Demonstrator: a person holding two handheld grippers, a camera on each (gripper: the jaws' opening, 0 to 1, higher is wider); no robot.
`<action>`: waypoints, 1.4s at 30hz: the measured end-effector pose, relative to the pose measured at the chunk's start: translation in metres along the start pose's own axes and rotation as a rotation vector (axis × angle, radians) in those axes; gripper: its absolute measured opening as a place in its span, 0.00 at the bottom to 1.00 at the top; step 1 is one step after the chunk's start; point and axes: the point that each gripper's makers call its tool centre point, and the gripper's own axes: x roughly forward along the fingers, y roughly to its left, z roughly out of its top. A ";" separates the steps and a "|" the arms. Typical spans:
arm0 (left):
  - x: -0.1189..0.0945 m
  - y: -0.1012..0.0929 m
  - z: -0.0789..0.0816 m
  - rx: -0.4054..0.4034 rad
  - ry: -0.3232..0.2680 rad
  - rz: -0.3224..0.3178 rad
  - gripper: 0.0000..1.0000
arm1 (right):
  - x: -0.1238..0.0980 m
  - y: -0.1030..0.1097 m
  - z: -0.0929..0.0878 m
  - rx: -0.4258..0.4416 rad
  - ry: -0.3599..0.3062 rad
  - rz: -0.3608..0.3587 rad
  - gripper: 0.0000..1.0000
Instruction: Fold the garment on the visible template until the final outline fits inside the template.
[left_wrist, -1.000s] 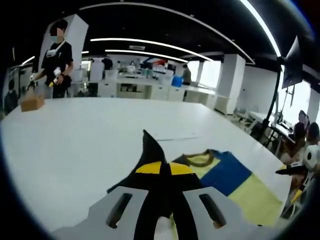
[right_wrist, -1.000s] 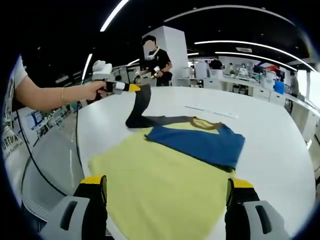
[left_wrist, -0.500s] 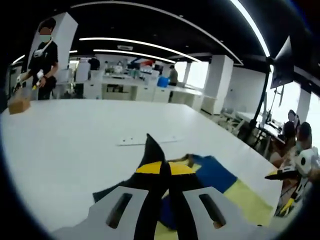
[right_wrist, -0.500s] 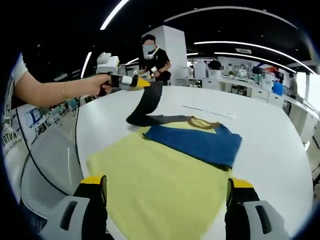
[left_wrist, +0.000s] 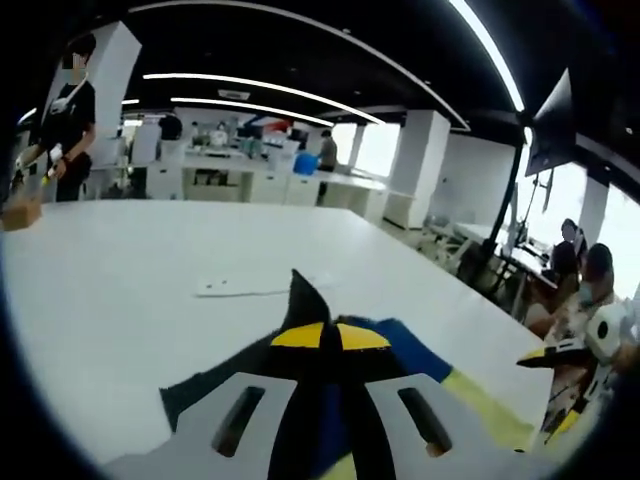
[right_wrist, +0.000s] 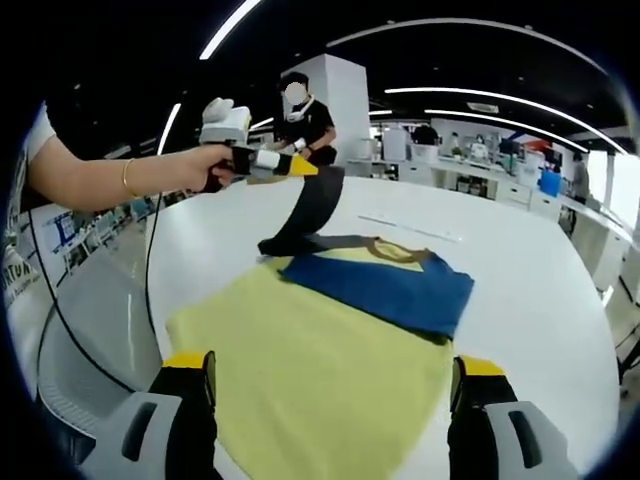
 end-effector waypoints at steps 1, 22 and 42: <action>0.002 -0.003 0.000 0.001 -0.002 -0.004 0.00 | -0.001 0.000 0.000 0.001 -0.004 -0.002 0.96; 0.040 -0.040 0.006 -0.006 -0.016 -0.067 0.00 | -0.004 -0.011 -0.005 0.040 -0.004 -0.035 0.96; 0.066 -0.082 -0.005 -0.008 -0.005 -0.161 0.00 | -0.005 -0.022 -0.018 0.052 0.030 -0.065 0.96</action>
